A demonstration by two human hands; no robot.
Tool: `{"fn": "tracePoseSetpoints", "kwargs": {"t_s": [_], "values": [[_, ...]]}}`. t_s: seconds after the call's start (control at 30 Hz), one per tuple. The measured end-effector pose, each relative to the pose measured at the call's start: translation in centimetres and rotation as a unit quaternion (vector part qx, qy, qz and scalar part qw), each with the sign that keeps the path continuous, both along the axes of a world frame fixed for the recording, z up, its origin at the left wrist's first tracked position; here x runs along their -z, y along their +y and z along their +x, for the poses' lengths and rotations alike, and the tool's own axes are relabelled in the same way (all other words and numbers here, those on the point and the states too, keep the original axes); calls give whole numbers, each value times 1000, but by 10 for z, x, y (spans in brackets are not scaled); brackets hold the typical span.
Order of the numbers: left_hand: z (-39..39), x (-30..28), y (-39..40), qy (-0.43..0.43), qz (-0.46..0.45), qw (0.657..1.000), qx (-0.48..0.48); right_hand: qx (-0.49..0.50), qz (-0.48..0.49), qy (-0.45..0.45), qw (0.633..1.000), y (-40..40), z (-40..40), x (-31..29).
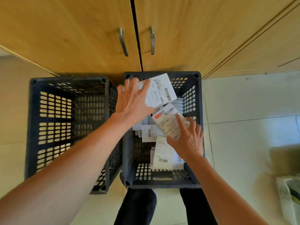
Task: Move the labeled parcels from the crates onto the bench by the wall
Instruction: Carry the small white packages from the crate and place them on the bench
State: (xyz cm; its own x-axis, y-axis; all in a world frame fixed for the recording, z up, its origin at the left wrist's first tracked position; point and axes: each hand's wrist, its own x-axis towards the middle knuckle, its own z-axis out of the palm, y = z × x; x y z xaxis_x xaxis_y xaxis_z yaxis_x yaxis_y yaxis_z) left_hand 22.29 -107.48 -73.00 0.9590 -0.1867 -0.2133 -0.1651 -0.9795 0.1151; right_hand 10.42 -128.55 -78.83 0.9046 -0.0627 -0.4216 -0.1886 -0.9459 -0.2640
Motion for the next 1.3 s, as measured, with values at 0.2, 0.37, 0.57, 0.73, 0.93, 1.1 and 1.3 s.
{"fn": "tracePoseSetpoints", "kwargs": {"t_s": [0.2, 0.37, 0.57, 0.73, 0.93, 1.1, 1.3], "values": [[-57, -100, 25, 14, 4, 995, -94, 40, 31, 1, 999, 7, -21, -110], [-106, -187, 43, 13, 3, 986, -167, 30, 72, -35, 996, 20, -27, -200], [-164, -288, 67, -2, 5, 966, -260, -2, 72, -61, 996, 49, -45, -303], [-216, -357, 94, -30, -2, 937, -348, -41, 76, -79, 993, 78, -65, -372], [-294, -424, 145, -44, 7, 896, -442, -114, 102, -99, 983, 135, -96, -444], [-370, -459, 201, -61, 0, 848, -526, -197, 111, -110, 968, 213, -135, -492], [-466, -487, 294, -92, 1, 788, -609, -296, 129, -131, 937, 334, -193, -534]]}}
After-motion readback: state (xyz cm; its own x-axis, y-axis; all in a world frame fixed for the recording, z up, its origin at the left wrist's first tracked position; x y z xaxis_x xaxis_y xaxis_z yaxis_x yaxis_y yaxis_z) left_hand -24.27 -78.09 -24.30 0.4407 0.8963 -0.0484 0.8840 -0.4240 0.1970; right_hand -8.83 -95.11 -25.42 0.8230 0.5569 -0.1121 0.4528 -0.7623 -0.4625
